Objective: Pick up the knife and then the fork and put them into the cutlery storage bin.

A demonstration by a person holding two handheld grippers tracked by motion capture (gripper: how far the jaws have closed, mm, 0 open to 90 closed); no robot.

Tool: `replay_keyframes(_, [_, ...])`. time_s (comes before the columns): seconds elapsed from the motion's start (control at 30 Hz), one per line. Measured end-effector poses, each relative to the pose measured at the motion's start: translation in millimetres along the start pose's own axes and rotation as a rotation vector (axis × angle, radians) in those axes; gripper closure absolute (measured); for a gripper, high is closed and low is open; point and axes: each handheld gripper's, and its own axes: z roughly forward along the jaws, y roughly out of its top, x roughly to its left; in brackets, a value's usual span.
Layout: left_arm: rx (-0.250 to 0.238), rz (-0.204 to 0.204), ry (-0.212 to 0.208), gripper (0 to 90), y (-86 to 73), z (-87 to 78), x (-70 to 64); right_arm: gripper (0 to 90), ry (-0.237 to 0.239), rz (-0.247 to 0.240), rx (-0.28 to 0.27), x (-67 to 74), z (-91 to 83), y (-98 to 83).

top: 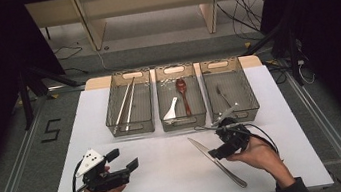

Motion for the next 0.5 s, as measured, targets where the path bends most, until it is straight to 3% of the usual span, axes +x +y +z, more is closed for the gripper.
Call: replay_keyframes(0.5, [-0.002,0.0,-0.001,18.0,-0.2,0.0,-0.4,38.6,-0.008,-0.03,0.12,8.9,19.8,-12.5])
